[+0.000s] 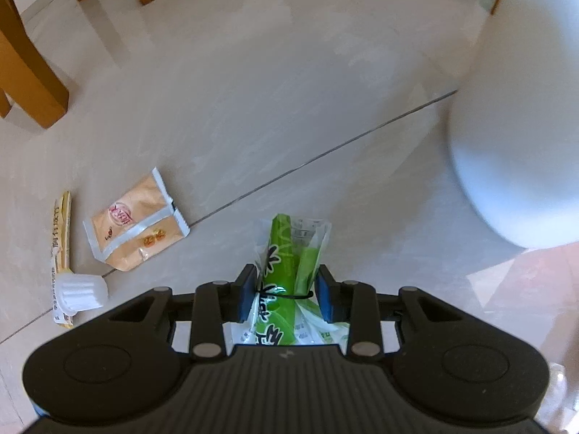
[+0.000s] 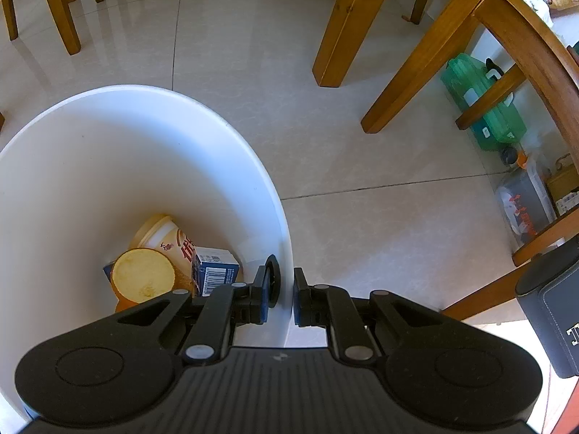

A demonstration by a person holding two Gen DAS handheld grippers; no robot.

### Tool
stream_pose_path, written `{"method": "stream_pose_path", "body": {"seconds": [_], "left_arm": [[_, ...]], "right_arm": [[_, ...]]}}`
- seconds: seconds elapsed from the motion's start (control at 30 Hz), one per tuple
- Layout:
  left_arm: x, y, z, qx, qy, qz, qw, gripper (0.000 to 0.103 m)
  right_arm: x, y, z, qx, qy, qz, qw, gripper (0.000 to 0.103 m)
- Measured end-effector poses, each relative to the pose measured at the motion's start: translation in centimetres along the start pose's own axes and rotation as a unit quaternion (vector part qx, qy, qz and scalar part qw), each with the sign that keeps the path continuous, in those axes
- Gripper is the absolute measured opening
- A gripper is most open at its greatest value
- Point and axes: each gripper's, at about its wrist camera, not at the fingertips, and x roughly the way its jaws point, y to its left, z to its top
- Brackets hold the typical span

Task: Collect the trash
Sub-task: 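Carry the green wrapper over the bin and open the left gripper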

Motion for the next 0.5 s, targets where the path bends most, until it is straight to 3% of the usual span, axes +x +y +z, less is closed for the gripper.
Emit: {"method": "stream_pose_path", "body": {"seconds": [0.23,0.5], "left_arm": [[-6.2,-1.2,1.0,0.032,-0.015,-0.019,0.9992,0.034],[-17.9,-3.0,3.3,0.079,-0.06,-0.053,0.9936,0.034]], "right_arm": [[0.0,0.2,-0.1,-0.007,-0.003,-0.005,1.0,0.016],[0.0,0.4,0.0,-0.007,-0.003,-0.007,1.0,0.016]]}}
